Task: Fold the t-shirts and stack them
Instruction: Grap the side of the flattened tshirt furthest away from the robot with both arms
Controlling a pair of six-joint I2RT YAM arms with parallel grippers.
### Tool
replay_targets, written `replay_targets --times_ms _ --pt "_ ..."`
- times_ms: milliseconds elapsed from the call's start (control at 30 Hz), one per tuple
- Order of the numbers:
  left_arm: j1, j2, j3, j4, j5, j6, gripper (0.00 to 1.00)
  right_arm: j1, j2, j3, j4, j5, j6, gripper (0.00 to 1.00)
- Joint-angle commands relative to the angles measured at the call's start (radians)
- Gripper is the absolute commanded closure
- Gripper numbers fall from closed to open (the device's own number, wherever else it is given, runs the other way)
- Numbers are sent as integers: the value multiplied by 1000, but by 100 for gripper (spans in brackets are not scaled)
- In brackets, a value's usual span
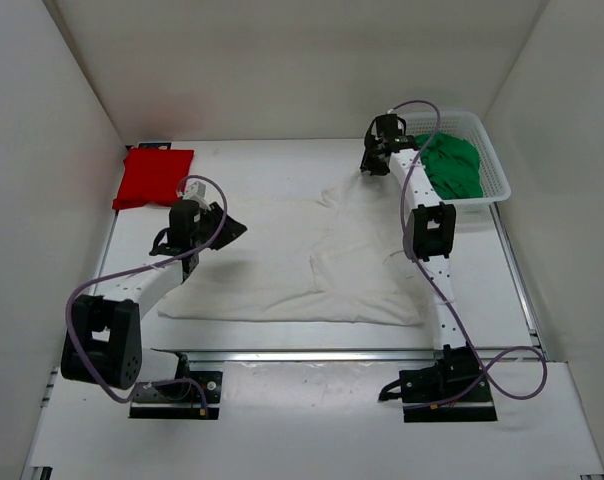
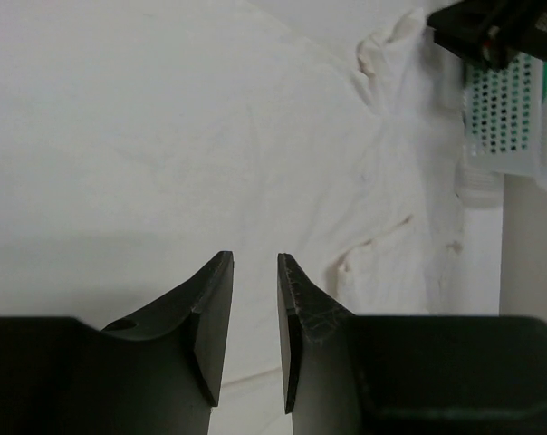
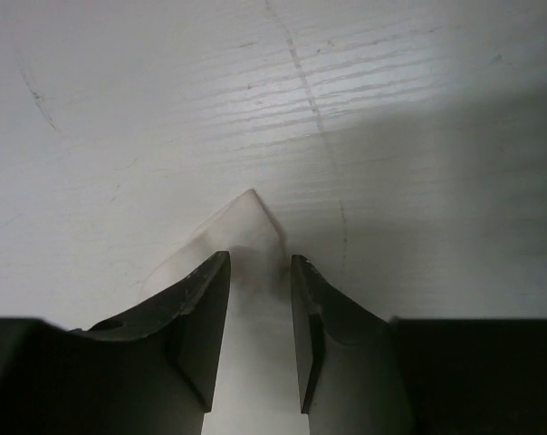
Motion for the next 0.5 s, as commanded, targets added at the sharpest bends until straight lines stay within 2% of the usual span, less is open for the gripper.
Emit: replay_targets --times_ms 0,67,233,300,367,433,467 --pt "49 20 32 -18 -11 0 62 -41 -26 35 25 -56 0 68" --pt "64 25 37 -28 -32 9 62 -49 -21 33 30 -71 2 68" --pt "125 78 89 -43 -63 13 62 -37 -12 36 32 -75 6 83" --pt "151 109 120 -60 -90 26 62 -35 -10 35 47 -76 8 84" --pt "182 138 160 -83 -101 38 61 -43 -9 36 56 -104 14 78" --pt "207 175 201 -89 -121 38 60 -46 -3 36 64 -134 28 67" --pt "237 199 210 -92 -121 43 59 -44 -4 33 58 -136 25 67"
